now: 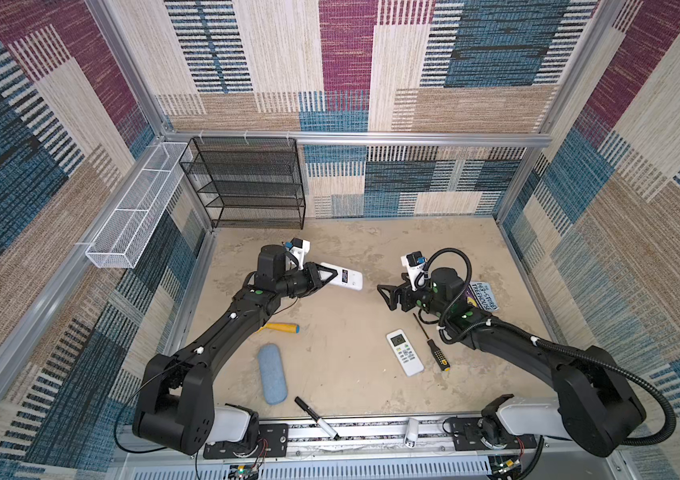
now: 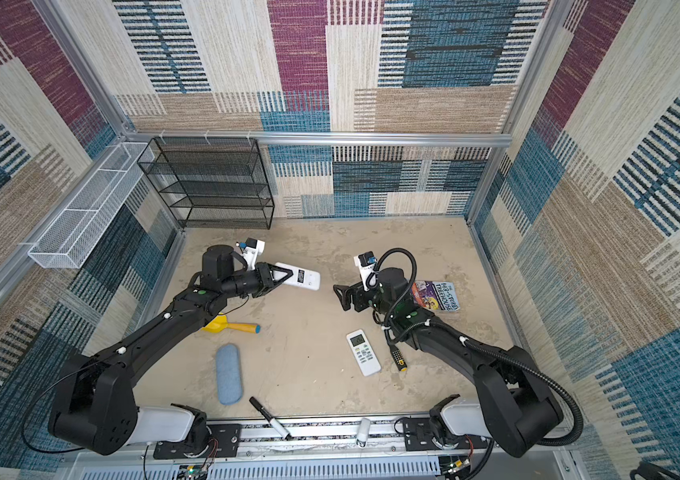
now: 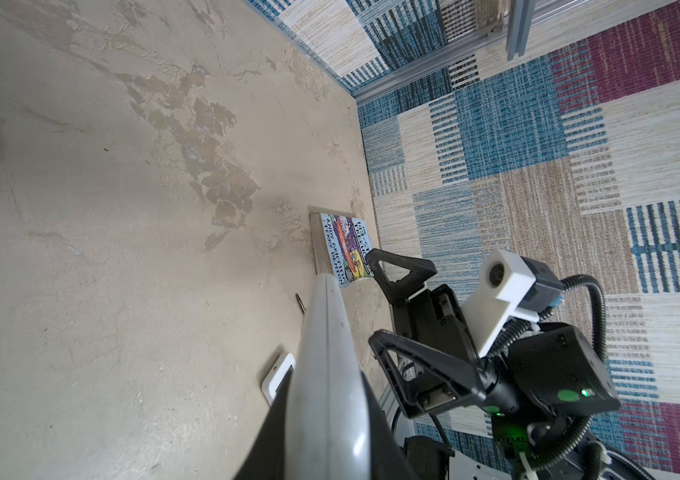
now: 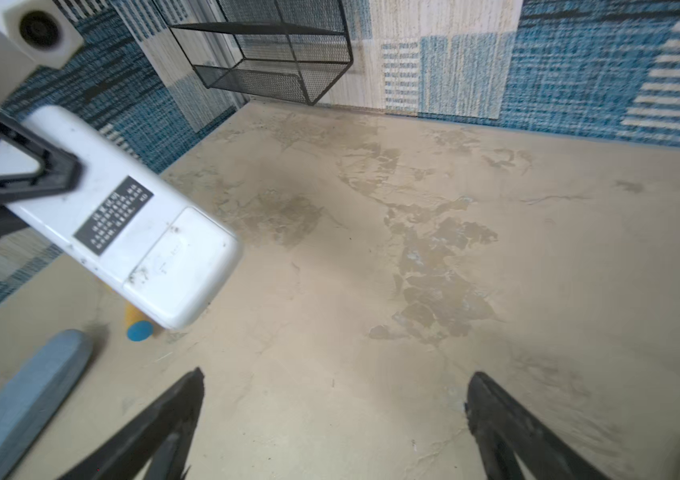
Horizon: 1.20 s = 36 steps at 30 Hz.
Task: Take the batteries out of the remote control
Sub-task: 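Hold the remote in the left gripper while the right gripper grasps its other end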
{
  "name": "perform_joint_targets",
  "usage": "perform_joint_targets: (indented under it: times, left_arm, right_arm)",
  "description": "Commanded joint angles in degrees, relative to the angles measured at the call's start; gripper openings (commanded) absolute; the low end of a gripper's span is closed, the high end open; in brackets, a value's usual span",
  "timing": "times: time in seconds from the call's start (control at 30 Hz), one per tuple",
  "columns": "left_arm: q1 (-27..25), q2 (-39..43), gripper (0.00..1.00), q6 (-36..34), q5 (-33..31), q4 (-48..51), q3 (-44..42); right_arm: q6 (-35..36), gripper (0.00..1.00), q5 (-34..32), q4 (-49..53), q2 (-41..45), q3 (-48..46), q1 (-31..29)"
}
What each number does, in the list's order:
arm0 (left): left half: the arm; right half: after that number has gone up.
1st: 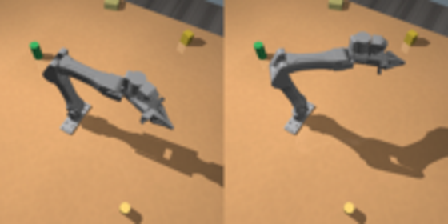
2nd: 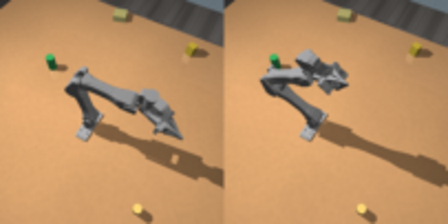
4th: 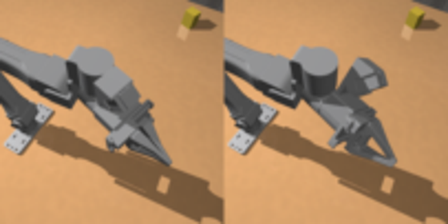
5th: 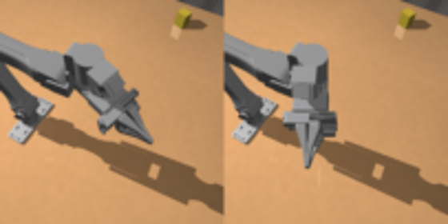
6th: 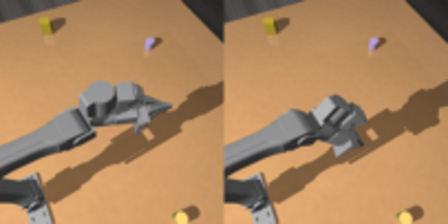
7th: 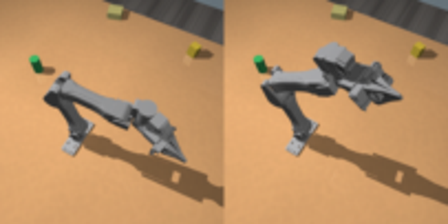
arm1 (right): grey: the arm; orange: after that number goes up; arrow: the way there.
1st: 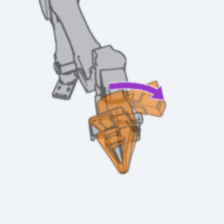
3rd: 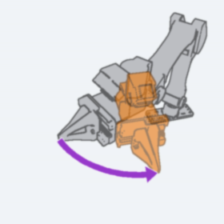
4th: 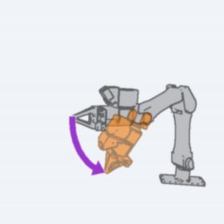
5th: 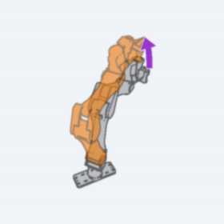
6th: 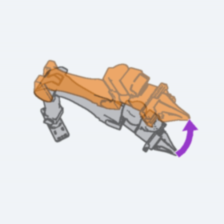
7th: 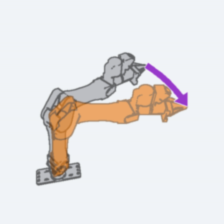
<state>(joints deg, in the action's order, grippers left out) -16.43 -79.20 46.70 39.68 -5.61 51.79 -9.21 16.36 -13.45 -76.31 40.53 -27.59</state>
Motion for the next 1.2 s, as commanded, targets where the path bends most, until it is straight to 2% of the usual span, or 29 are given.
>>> perform_joint_targets:
  times: [0.0,0.17,0.33,0.43,0.53,0.67,0.93,1.17]
  left_arm:
    - [0.31,0.53,0.18,3.59,2.86,-8.83,-1.1]
    - [0.42,1.02,0.18,8.02,4.77,-16.71,-3.1]
    - [0.47,2.24,0.18,8.81,4.83,-17.23,-3.24]
    - [0.61,2.99,0.18,9.82,4.18,-17.0,-3.35]
    - [0.63,3.17,0.18,11.88,3.59,-18.48,-4.17]
    - [0.78,2.59,0.18,14.75,3.83,-23.13,-6.19]
    - [0.78,1.85,0.18,16.14,5.09,-25.07,-7.02]
    - [0.78,1.94,0.18,16.41,4.7,-25.59,-7.07]
  right_arm:
    - [-6.28,0.99,13.28,7.76,-1.31,4.67,0.65]
    - [-12.05,1.0,18.85,9.78,-3.2,10.95,1.57]
    - [-18.43,0.96,20.75,10.29,-4.84,15.35,2.49]
    - [-21.64,0.92,25.43,11.16,-7.99,18.26,3.88]
    - [-24.11,0.91,28.06,9.82,-10.31,19.03,4.81]
    - [-24.41,0.9,30.88,6.28,-11.65,19.36,5.0]
    - [-21.46,0.89,29.29,7.29,-12.67,21.23,4.91]
    - [-20.27,0.81,30.28,7.49,-13.47,22.12,4.66]
